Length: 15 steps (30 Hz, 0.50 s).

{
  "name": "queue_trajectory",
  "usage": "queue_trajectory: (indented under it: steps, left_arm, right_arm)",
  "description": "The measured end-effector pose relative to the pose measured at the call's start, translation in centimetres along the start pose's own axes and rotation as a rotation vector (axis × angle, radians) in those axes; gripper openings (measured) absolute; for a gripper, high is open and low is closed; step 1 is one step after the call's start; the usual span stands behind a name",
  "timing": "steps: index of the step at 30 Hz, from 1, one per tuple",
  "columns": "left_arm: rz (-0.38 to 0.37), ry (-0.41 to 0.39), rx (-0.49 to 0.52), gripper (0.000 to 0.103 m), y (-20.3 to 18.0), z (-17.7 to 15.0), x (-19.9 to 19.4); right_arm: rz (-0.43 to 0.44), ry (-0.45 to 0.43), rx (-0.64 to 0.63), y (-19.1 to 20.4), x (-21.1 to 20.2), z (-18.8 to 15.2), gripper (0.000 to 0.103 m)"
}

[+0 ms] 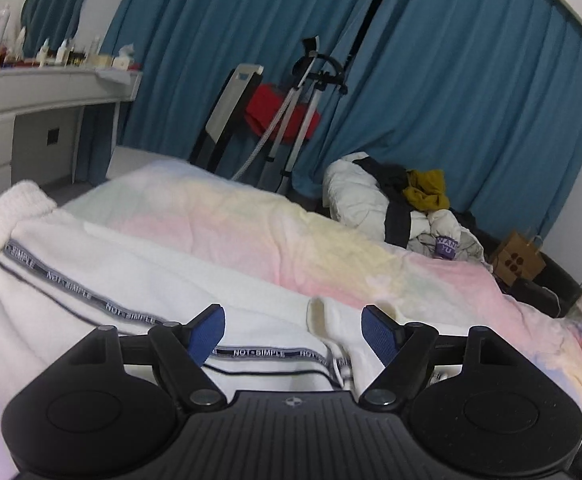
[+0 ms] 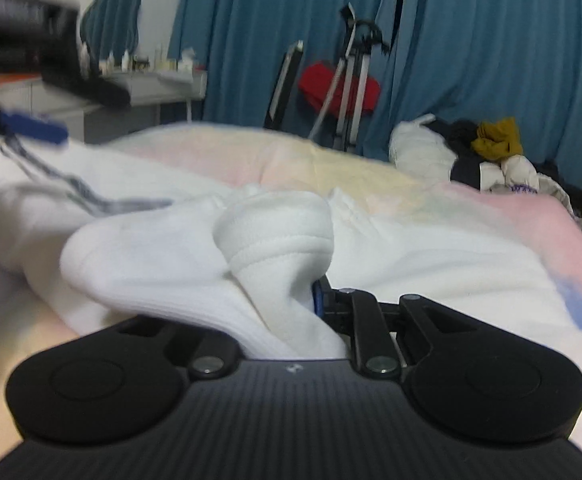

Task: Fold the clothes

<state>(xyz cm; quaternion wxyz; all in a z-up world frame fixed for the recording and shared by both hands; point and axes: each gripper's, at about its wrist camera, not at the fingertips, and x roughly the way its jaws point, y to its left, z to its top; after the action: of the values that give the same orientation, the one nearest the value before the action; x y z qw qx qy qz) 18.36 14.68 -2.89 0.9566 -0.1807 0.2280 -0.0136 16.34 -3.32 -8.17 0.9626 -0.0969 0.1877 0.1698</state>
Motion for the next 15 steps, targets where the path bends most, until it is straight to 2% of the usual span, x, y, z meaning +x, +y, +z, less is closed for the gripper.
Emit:
queue_trajectory:
  steps: [3,7,10,12,14,15]
  left_arm:
    - [-0.011,0.001,-0.029,0.077,0.3,0.2,0.1]
    - [0.001,-0.005,-0.019,0.078,0.3,0.2,0.2]
    - [0.012,0.018,-0.016,0.078,0.3,-0.2,0.7]
    - [0.013,0.023,-0.007,0.078,0.2,-0.3,0.8]
    - [0.018,0.01,0.0,0.078,0.2,-0.2,0.6]
    - [0.021,0.004,0.002,0.079,0.1,-0.2,0.5]
  right_arm:
    - [0.026,-0.061,0.009,0.0,-1.0,0.9,0.017]
    - [0.069,-0.008,0.03,0.1,0.6,-0.1,0.021]
    - [0.095,-0.016,0.095,-0.6,0.7,0.2,0.025]
    - [0.12,-0.011,0.135,-0.8,0.4,0.6,0.041]
    - [0.183,0.017,0.199,-1.1,0.2,0.9,0.075]
    - [0.213,0.024,0.225,-1.1,-0.2,0.8,0.081]
